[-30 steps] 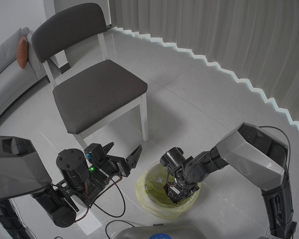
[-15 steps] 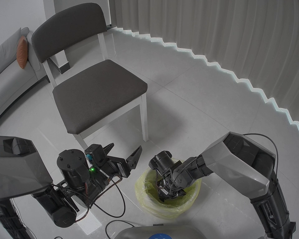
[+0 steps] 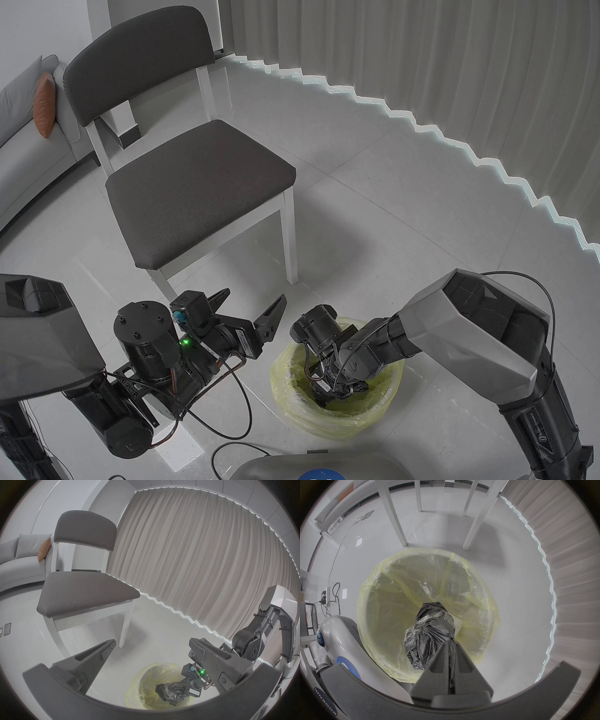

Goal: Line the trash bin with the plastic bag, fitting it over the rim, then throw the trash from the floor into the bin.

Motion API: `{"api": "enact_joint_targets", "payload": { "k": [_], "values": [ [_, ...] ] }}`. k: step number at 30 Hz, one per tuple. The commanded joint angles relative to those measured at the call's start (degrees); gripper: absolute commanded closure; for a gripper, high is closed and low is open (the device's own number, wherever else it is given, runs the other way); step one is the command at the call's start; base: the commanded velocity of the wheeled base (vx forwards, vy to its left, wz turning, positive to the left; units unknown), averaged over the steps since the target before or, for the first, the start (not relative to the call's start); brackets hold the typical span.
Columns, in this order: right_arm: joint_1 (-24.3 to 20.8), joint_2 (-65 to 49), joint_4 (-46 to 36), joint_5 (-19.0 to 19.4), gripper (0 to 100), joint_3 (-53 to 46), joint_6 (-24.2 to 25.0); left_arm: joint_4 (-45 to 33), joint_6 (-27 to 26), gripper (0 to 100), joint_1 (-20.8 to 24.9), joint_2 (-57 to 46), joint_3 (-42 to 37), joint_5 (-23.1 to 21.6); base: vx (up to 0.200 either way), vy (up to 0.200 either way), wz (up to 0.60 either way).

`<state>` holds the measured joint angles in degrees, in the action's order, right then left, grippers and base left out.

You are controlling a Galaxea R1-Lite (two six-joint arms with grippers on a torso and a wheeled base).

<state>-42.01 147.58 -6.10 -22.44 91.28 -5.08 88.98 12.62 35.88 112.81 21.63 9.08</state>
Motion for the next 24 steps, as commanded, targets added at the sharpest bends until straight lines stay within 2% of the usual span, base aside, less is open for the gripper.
{"api": "enact_joint_targets", "payload": {
  "k": [1,23,24],
  "values": [
    [0.7,1.7,0.1,0.0,100,1.7,-0.2,0.7,0.0,0,-0.2,0.5,0.1,0.1,0.0,0.0,0.0],
    [2.0,5.5,-0.4,0.1,100,7.2,-3.3,0.7,0.1,0,-1.5,1.4,0.3,-0.1,0.0,0.0,0.0],
    [2.0,5.5,-0.5,0.1,0,7.2,-3.3,0.7,0.0,0,-1.6,1.4,0.3,-0.1,0.0,0.0,0.0]
  ]
}}
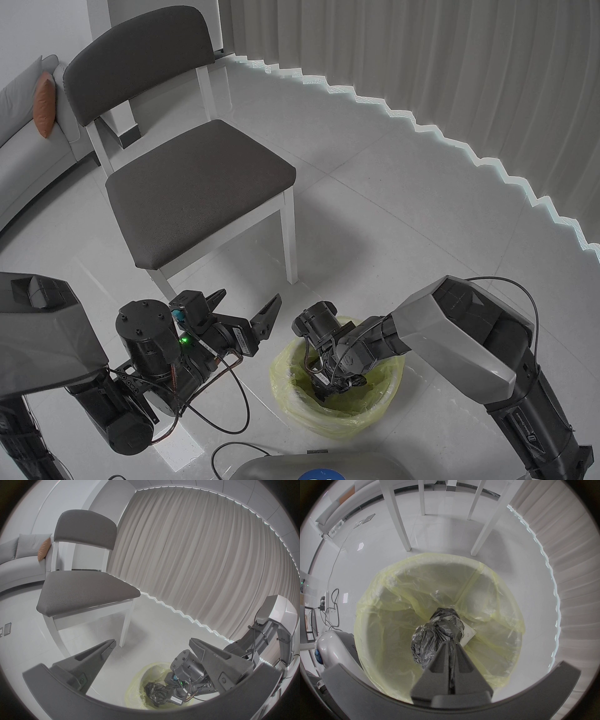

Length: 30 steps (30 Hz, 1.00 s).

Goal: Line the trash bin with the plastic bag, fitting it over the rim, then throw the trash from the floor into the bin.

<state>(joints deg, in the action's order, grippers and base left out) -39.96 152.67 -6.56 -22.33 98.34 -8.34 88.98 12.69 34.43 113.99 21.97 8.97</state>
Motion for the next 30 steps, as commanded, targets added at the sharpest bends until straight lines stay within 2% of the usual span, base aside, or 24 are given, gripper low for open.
{"api": "enact_joint_targets", "payload": {
  "k": [1,16,30],
  "values": [
    [0.1,0.4,0.1,0.0,0,0.1,0.0,0.7,0.1,0,-0.1,0.2,0.0,0.0,0.0,0.0,0.0],
    [0.2,-1.1,0.5,-0.1,0,-0.4,1.5,0.6,0.1,0,-0.1,1.4,0.2,0.0,0.0,0.0,0.0],
    [0.4,-9.3,0.8,-0.3,0,-6.4,3.5,0.7,0.2,0,-1.2,12.0,2.0,0.0,0.0,0.0,0.0]
  ]
}}
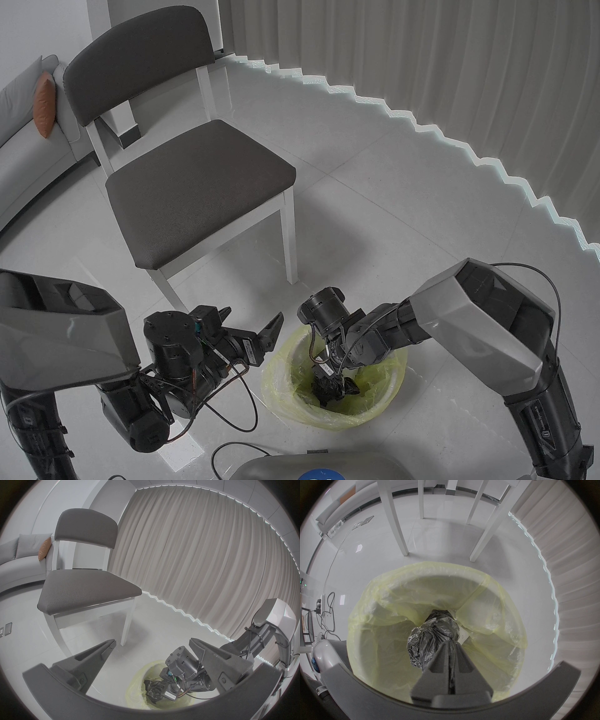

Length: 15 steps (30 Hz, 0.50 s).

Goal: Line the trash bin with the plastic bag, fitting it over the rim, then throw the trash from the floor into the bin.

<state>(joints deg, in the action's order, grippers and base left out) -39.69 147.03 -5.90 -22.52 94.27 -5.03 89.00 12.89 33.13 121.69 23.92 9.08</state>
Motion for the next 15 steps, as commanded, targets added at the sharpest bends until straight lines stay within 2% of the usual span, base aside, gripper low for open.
{"api": "enact_joint_targets", "payload": {
  "k": [1,5,9,12,13,15],
  "values": [
    [0.3,-4.7,0.4,-0.1,0,-3.4,0.3,0.6,0.0,0,0.1,5.3,0.1,0.0,0.0,0.0,0.0],
    [0.8,-9.7,3.2,-0.1,0,-9.1,0.7,0.6,0.0,0,0.3,7.3,-0.2,0.1,0.0,0.0,0.0],
    [2.5,-19.6,10.7,0.1,0,-20.1,0.5,0.6,-0.1,0,0.4,9.0,-1.1,0.1,0.0,0.0,0.0],
    [3.7,-24.2,13.8,0.4,0,-24.2,0.1,0.6,-0.2,0,0.2,10.0,-0.8,-0.2,0.0,0.0,0.0],
    [4.4,-27.1,15.8,0.5,0,-27.2,0.1,-0.2,-1.2,0,0.1,10.9,-0.1,-0.3,0.0,0.0,0.0],
    [4.9,-30.4,19.6,0.6,0,-32.0,0.3,-1.8,-7.0,0,-0.9,13.0,1.7,-0.5,0.0,0.0,0.0]
  ]
}}
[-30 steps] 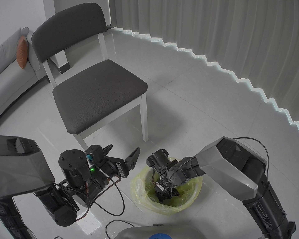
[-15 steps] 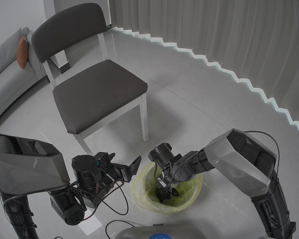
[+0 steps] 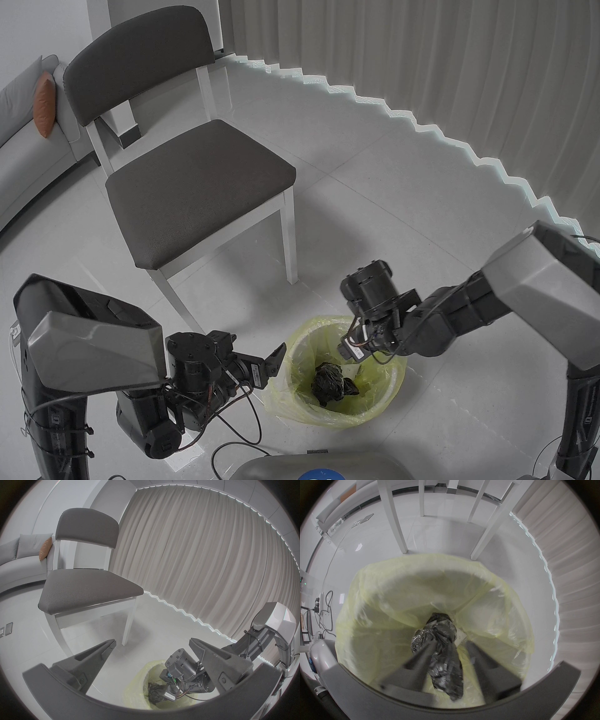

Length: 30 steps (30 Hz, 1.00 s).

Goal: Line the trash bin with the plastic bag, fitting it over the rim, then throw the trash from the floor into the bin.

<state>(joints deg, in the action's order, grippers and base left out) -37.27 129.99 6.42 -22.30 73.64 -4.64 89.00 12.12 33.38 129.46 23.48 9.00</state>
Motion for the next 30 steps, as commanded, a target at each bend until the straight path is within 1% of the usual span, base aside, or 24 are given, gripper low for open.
{"api": "enact_joint_targets", "payload": {
  "k": [1,2,3,4,5,6,11,14,16,20,24,25,27,30],
  "values": [
    [2.5,-13.4,7.6,0.4,0,-11.7,-0.1,-2.0,-6.6,0,-1.3,5.3,2.2,-0.3,0.0,0.0,0.0],
    [2.7,-14.9,11.1,0.4,0,-15.8,0.0,-3.3,-9.8,0,-2.6,6.3,2.8,-0.3,0.0,0.0,0.0],
    [2.8,-15.5,13.2,0.4,0,-17.8,-0.1,-3.7,-10.5,0,-2.8,6.7,3.0,-0.3,0.0,0.0,0.0],
    [3.0,-16.0,15.9,0.4,0,-20.0,-0.2,-4.0,-10.6,0,-2.9,6.9,3.0,-0.3,0.0,0.0,0.0],
    [3.8,-16.8,20.9,0.5,0,-23.8,-0.4,-4.9,-10.7,0,-3.1,6.9,3.2,-0.4,0.0,0.0,0.0],
    [4.3,-17.2,23.4,0.6,0,-25.5,-0.5,-6.0,-10.7,0,-3.1,6.9,3.4,-0.4,0.0,0.0,0.0],
    [6.6,-19.2,31.5,2.3,0,-30.3,-0.6,-13.1,-10.4,0,-3.5,6.9,6.0,-0.6,0.0,0.0,0.0],
    [6.9,-21.4,34.0,3.6,0,-32.8,-0.4,-17.5,-10.4,0,-3.5,6.9,9.6,-0.6,0.0,0.0,0.0],
    [6.9,-25.3,35.4,5.0,0,-36.3,0.2,-27.0,-8.9,0,-3.4,7.1,17.3,-0.7,0.0,0.0,0.0],
    [7.6,-26.7,36.8,6.7,0,-38.2,2.6,-33.7,-7.5,0,-3.1,8.6,23.2,-1.0,0.0,0.0,0.0],
    [8.9,-26.2,38.2,7.4,0,-39.3,3.5,-35.8,-7.5,0,-3.4,10.3,26.0,-0.9,0.0,0.0,0.0],
    [10.1,-25.9,39.4,8.6,0,-39.9,3.4,-36.8,-7.5,0,-3.7,11.7,27.2,-0.5,0.0,0.0,0.0],
    [11.1,-25.7,40.2,10.0,0,-40.1,3.2,-36.9,-7.6,0,-4.4,12.1,27.1,-0.4,0.0,0.0,0.0],
    [11.9,-25.3,40.7,10.5,0,-40.0,3.0,-36.4,-7.6,0,-5.4,12.0,26.8,-0.4,0.0,0.0,0.0]
  ]
}}
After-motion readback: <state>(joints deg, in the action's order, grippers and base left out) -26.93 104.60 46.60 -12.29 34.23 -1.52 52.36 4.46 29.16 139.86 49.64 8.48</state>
